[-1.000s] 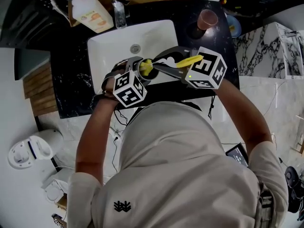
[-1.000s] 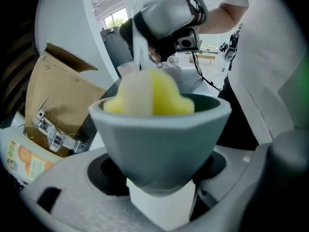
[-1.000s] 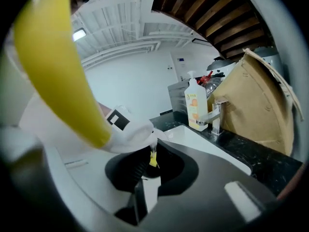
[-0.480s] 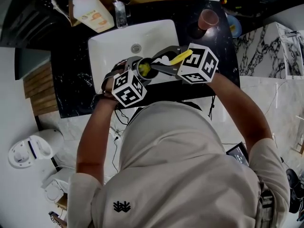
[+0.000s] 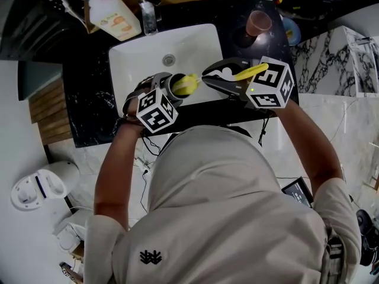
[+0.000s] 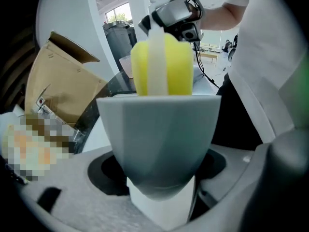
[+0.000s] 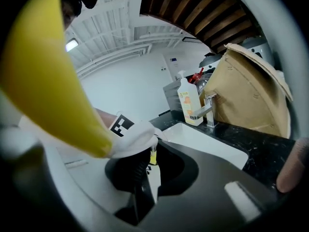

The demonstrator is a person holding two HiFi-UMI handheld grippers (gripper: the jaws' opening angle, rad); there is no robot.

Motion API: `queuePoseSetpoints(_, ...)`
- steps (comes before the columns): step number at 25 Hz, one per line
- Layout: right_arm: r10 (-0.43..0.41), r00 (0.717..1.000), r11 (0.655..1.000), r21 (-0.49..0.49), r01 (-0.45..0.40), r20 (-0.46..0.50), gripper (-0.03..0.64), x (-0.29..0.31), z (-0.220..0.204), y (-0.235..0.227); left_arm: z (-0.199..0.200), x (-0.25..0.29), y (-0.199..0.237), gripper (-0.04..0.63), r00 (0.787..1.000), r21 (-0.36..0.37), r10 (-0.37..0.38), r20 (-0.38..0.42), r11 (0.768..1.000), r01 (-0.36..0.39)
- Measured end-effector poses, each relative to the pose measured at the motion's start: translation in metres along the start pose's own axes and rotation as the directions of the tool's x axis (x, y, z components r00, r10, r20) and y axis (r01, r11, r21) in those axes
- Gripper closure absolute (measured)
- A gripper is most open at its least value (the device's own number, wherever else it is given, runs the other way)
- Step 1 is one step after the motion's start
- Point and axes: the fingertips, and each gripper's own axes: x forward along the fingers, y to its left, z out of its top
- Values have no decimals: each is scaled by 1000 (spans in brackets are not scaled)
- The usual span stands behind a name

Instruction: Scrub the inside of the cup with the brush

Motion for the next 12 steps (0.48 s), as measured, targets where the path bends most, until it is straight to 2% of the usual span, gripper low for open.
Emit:
queuePoseSetpoints(6,24,997,999,45,-27,76,569,-3,16,5,0,3,-1,232,1000,-10,-14,-4,1000,14)
queuePoseSetpoints(12,-5,999,999,-35,4,-33,569,38,4,0,13,5,-5,232,999,-14,-36,13,999,36)
